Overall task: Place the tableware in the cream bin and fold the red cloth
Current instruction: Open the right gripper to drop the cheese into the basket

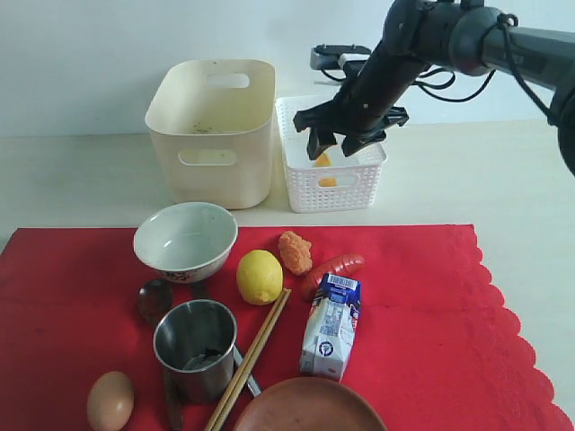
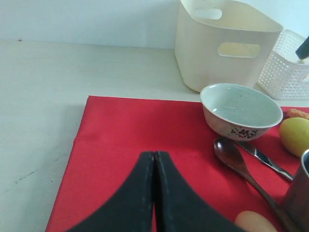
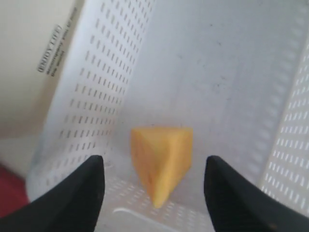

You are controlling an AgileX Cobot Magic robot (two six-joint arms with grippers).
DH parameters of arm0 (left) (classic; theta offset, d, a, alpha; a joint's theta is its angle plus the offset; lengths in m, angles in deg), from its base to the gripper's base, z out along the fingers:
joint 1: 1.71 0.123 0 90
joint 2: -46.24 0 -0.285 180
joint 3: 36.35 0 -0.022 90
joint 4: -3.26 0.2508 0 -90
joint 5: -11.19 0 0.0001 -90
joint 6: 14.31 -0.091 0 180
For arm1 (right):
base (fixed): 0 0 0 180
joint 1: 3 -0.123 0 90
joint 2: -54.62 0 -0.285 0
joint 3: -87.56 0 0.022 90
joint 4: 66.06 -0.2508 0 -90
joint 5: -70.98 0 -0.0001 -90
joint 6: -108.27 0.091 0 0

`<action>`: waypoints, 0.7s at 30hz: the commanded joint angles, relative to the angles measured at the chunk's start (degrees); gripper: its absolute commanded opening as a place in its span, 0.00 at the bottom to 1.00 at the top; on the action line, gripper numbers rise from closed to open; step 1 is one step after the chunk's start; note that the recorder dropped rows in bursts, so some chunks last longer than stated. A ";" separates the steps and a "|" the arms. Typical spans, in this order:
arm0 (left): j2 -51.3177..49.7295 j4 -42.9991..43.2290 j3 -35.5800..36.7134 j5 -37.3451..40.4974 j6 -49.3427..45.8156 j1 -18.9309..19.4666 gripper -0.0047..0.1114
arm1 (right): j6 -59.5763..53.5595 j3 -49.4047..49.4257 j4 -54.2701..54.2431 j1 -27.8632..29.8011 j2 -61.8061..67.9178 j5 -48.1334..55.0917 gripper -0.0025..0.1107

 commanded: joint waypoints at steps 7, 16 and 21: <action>0.29 -0.13 0.12 -0.62 0.35 0.20 0.04 | -0.81 -0.67 -0.22 0.00 -6.32 9.27 0.54; 0.29 -0.13 0.12 -0.62 0.35 0.20 0.04 | -2.48 4.15 -0.11 0.00 -13.59 13.81 0.54; 0.29 -0.13 0.12 -0.62 0.35 0.20 0.04 | -4.00 11.94 -0.11 0.00 -18.68 11.29 0.54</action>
